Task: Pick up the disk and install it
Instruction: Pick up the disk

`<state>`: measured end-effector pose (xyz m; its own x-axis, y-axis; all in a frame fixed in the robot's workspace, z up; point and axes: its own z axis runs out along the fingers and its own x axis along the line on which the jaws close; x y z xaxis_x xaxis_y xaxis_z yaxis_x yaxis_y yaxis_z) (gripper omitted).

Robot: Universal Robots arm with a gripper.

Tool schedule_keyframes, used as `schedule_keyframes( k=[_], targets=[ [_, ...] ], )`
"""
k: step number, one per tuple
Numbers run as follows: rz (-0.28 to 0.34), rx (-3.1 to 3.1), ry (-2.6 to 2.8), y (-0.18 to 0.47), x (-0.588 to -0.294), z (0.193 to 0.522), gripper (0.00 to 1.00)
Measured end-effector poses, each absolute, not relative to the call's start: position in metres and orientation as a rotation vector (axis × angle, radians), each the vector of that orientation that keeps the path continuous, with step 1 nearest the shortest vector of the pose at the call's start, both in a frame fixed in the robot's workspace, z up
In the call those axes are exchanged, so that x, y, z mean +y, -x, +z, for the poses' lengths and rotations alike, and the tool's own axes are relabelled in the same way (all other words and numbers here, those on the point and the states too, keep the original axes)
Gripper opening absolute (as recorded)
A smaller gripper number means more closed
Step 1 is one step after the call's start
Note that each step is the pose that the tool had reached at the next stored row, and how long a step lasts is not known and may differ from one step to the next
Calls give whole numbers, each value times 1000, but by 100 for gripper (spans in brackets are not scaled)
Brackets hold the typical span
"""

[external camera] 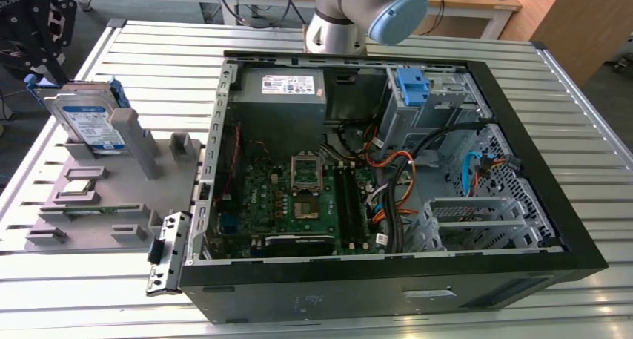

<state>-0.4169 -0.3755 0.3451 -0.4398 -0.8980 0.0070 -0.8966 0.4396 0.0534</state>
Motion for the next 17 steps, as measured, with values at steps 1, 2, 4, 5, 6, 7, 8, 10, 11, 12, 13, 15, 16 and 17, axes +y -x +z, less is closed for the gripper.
schedule_keyframes(
  k=[1, 2, 4, 5, 6, 7, 8, 10, 11, 12, 13, 15, 16, 17],
  targets=[
    [-64, -2621, -1667, 417, -376, 345, 11],
    [-64, -2608, -1686, 417, -376, 345, 11],
    [-64, -2603, -1694, 417, -376, 345, 11],
    [-64, -2603, -1694, 417, -376, 345, 11],
    [-64, -2603, -1694, 417, -376, 345, 11],
    [-64, -2603, -1694, 417, -376, 345, 11],
    [-64, -2603, -1694, 417, -376, 345, 11],
    [-63, -2600, -1699, 417, -376, 345, 11],
    [-63, -2591, -1712, 417, -376, 345, 11],
    [-63, -2578, -1732, 417, -376, 345, 11],
    [-62, -2562, -1754, 417, -376, 345, 11],
    [-61, -2531, -1798, 417, -376, 345, 11],
    [-61, -2514, -1821, 417, -376, 345, 11],
    [-60, -2496, -1845, 417, -376, 345, 11]
  ],
)
